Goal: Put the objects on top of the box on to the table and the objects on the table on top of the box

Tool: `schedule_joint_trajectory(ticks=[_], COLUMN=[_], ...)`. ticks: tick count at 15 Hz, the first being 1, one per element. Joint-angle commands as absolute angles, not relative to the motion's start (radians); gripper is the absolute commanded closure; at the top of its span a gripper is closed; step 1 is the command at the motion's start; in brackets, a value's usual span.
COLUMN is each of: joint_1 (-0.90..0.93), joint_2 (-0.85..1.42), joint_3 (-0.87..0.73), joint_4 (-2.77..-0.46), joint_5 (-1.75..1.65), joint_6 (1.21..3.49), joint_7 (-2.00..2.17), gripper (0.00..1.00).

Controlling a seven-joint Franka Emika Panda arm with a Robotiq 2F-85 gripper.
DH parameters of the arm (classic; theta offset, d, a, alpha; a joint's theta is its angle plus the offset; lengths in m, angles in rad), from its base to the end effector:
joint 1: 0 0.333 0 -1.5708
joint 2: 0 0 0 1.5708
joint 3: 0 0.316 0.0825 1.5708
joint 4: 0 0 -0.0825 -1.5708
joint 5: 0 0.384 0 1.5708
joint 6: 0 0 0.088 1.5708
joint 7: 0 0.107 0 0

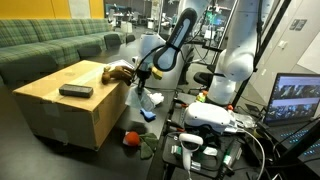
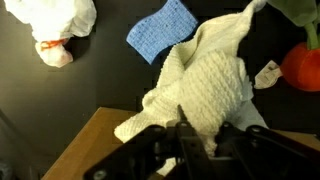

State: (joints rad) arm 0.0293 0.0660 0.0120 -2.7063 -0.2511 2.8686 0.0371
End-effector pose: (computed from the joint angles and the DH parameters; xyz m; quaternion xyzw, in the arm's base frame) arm 0.4140 0.0311 0.2159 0.9907 0.1209 0.0493 0.0372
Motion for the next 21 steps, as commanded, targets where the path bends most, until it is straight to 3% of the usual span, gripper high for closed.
schedule_joint_trajectory(ticks=[1,5,6,7,9,15,17,21], joint_1=[0.053,0.075,0.073,0.073,0.069,0.058,0.057,0.055], joint_2=[0.067,0.081,0.087,0.091,0.099,0.111,0.132,0.173], joint_3=[0.028,0.038,0.047,0.053,0.072,0.068,0.047,-0.006], joint_4=[-2.722,-2.734,-2.737,-2.741,-2.749,-2.761,-2.743,-2.743], joint_5=[-0.229,-0.226,-0.217,-0.202,-0.158,-0.120,-0.141,-0.154], joint_6=[2.908,2.959,2.977,2.996,3.034,3.091,3.078,3.086], joint_7=[0.062,0.106,0.115,0.117,0.115,0.120,0.138,0.165], gripper=[0.96,0.96,0.87,0.57,0.51,0.05,0.00,0.00])
